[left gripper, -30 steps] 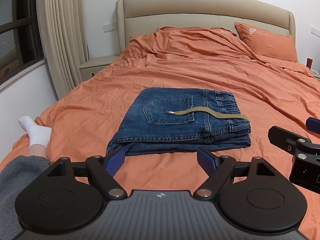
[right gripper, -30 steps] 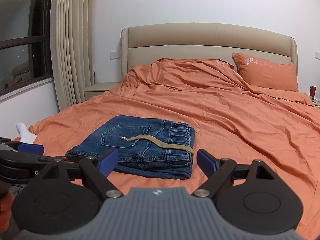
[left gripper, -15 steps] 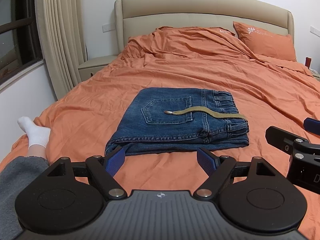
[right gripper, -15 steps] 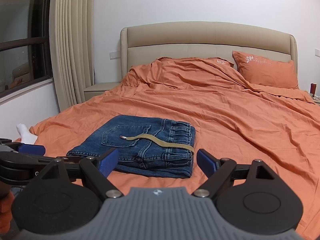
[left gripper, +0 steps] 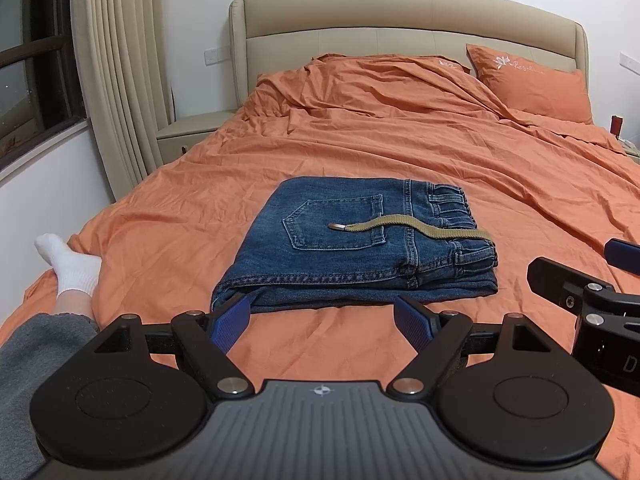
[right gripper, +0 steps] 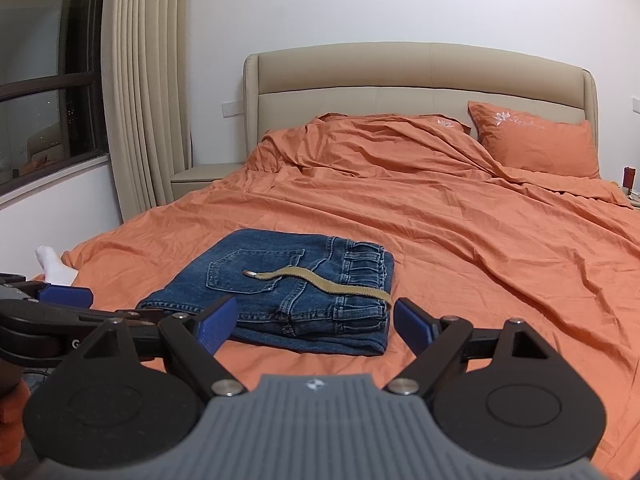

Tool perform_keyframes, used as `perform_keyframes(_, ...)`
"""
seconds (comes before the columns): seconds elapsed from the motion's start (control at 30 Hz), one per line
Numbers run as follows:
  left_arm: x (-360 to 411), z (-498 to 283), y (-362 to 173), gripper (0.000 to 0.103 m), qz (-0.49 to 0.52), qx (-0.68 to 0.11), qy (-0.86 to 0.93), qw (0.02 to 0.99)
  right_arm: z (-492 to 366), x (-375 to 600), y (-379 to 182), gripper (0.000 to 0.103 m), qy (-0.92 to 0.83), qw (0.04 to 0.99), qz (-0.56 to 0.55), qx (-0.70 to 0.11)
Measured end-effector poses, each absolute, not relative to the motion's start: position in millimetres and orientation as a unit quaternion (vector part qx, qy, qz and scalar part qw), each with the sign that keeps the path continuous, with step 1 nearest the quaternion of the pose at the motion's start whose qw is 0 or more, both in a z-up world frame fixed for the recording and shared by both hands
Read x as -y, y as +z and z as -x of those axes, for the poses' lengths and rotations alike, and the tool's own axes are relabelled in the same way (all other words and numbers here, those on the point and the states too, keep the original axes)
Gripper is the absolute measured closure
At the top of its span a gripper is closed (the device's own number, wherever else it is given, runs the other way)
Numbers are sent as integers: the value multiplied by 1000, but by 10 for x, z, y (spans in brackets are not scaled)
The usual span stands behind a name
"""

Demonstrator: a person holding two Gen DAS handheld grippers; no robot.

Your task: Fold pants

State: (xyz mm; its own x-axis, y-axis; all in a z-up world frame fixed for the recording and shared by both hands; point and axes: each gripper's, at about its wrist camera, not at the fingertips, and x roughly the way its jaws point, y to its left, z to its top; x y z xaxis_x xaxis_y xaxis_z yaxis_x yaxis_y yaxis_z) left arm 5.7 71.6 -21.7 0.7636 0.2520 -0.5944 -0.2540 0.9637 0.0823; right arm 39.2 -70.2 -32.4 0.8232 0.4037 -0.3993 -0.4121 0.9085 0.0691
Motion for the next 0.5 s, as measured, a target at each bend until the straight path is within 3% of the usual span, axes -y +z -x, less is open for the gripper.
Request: perform_keyframes(0.5, -695, -72, -193, 8, -4, -319, 135, 938, -416, 716, -330, 21, 214, 953, 8, -215)
